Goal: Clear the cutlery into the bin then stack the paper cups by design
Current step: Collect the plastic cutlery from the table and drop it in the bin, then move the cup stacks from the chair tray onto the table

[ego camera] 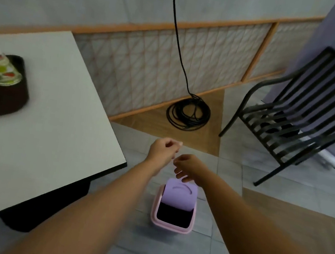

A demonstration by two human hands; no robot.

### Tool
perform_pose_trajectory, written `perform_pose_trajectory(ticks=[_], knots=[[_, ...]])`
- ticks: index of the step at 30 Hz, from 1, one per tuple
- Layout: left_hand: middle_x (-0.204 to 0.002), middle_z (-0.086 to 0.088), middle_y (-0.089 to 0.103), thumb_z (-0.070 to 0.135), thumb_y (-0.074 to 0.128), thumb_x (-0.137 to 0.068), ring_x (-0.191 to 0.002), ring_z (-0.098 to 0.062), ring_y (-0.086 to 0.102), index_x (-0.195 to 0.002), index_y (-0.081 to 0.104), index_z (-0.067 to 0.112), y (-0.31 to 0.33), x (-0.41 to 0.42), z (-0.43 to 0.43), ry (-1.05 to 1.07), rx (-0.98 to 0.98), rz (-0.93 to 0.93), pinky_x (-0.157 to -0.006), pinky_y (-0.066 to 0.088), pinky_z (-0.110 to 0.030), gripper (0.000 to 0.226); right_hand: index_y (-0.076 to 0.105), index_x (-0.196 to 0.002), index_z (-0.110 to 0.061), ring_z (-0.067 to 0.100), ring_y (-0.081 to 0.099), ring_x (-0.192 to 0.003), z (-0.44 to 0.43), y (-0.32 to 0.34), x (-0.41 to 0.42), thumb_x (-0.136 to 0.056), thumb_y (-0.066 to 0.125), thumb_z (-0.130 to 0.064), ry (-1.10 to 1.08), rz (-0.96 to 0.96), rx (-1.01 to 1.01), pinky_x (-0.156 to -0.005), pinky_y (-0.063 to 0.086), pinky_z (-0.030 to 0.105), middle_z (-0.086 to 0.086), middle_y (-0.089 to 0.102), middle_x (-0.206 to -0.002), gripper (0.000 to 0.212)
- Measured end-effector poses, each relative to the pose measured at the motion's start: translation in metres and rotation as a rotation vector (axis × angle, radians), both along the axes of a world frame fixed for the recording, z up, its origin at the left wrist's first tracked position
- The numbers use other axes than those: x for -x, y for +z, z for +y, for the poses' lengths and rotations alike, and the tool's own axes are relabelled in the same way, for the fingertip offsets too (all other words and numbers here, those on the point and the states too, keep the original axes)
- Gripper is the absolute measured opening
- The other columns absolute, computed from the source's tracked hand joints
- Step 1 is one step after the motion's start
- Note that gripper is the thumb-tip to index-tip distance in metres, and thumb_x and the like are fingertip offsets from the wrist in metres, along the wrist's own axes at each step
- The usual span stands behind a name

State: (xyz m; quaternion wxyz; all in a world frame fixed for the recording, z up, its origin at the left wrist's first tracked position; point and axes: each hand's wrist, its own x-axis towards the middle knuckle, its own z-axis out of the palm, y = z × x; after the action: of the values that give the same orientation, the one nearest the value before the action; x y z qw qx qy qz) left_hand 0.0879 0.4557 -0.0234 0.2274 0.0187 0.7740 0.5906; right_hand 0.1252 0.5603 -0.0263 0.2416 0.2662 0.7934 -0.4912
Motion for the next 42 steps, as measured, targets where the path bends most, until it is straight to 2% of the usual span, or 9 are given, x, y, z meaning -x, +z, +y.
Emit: perform_pose_trajectory(ticks=[2, 7, 11, 16, 21, 29, 34, 42], knots=[[-0.077, 0.003, 0.058, 0.031, 0.057, -0.090, -0.071, -0.013, 0.052, -0.081, 0.059, 0.022, 0.027, -0.003, -0.026, 0.035, -0.032, 0.056, -0.061, 0.041, -0.024, 0.013, 0.055, -0.119, -0.005, 0.014, 0.056, -0.066, -0.019, 0.023, 0.004, -0.096, 0.047, -0.017, 0.058, 0.031, -0.007, -0.062, 0.048, 0.026, 0.006, 0.058, -0.080, 0.027], [-0.074, 0.004, 0.058, 0.033, 0.054, -0.092, -0.066, -0.011, 0.051, -0.087, 0.063, 0.012, 0.074, -0.012, -0.105, 0.212, -0.042, 0.149, -0.064, 0.041, -0.027, 0.023, 0.053, -0.122, -0.004, 0.015, 0.056, -0.067, -0.081, 0.069, 0.008, -0.097, 0.047, -0.018, 0.199, 0.114, 0.033, -0.061, 0.047, 0.026, 0.006, 0.058, -0.080, 0.029], [-0.077, 0.004, 0.058, 0.030, 0.048, -0.095, -0.066, -0.011, 0.050, -0.090, 0.063, 0.012, 0.095, -0.023, -0.176, 0.335, -0.027, 0.172, -0.059, 0.041, -0.022, 0.025, 0.054, -0.120, -0.004, 0.015, 0.058, -0.067, -0.141, 0.095, 0.007, -0.097, 0.048, -0.020, 0.300, 0.165, 0.040, -0.062, 0.049, 0.026, 0.006, 0.060, -0.081, 0.029], [-0.083, 0.002, 0.059, 0.030, 0.046, -0.096, -0.069, -0.012, 0.051, -0.092, 0.063, 0.013, 0.112, -0.044, -0.283, 0.499, 0.005, 0.179, -0.060, 0.041, -0.022, 0.025, 0.055, -0.119, -0.005, 0.015, 0.058, -0.066, -0.233, 0.118, 0.002, -0.096, 0.049, -0.023, 0.422, 0.197, 0.060, -0.061, 0.049, 0.025, 0.004, 0.059, -0.081, 0.030], [-0.084, 0.001, 0.058, 0.030, 0.046, -0.096, -0.072, -0.012, 0.050, -0.095, 0.063, 0.013, 0.120, -0.072, -0.390, 0.611, 0.034, 0.155, -0.061, 0.041, -0.022, 0.024, 0.055, -0.117, -0.006, 0.016, 0.059, -0.068, -0.335, 0.132, -0.007, -0.095, 0.050, -0.023, 0.538, 0.181, 0.043, -0.062, 0.049, 0.026, 0.006, 0.060, -0.085, 0.028], [-0.082, 0.000, 0.057, 0.023, 0.051, -0.094, -0.066, -0.012, 0.049, -0.093, 0.062, 0.009, 0.123, -0.118, -0.537, 0.768, 0.038, 0.133, -0.058, 0.039, -0.022, 0.018, 0.056, -0.116, -0.006, 0.015, 0.060, -0.067, -0.475, 0.132, -0.023, -0.095, 0.050, -0.022, 0.681, 0.141, 0.016, -0.063, 0.051, 0.026, 0.007, 0.060, -0.088, 0.027], [-0.078, 0.001, 0.055, 0.018, 0.051, -0.093, -0.064, -0.012, 0.047, -0.093, 0.062, 0.008, 0.119, -0.140, -0.608, 0.880, 0.024, 0.121, -0.057, 0.039, -0.022, 0.015, 0.056, -0.116, -0.006, 0.016, 0.061, -0.071, -0.546, 0.132, -0.026, -0.095, 0.050, -0.022, 0.798, 0.129, 0.008, -0.064, 0.052, 0.025, 0.009, 0.060, -0.095, 0.028], [-0.075, 0.000, 0.052, 0.014, 0.052, -0.093, -0.063, -0.013, 0.044, -0.085, 0.060, 0.009, 0.107, -0.147, -0.689, 1.035, -0.017, 0.092, -0.053, 0.036, -0.021, 0.012, 0.056, -0.116, -0.005, 0.015, 0.061, -0.068, -0.635, 0.134, -0.003, -0.095, 0.051, -0.021, 0.951, 0.141, 0.011, -0.062, 0.051, 0.024, 0.006, 0.060, -0.087, 0.027]])
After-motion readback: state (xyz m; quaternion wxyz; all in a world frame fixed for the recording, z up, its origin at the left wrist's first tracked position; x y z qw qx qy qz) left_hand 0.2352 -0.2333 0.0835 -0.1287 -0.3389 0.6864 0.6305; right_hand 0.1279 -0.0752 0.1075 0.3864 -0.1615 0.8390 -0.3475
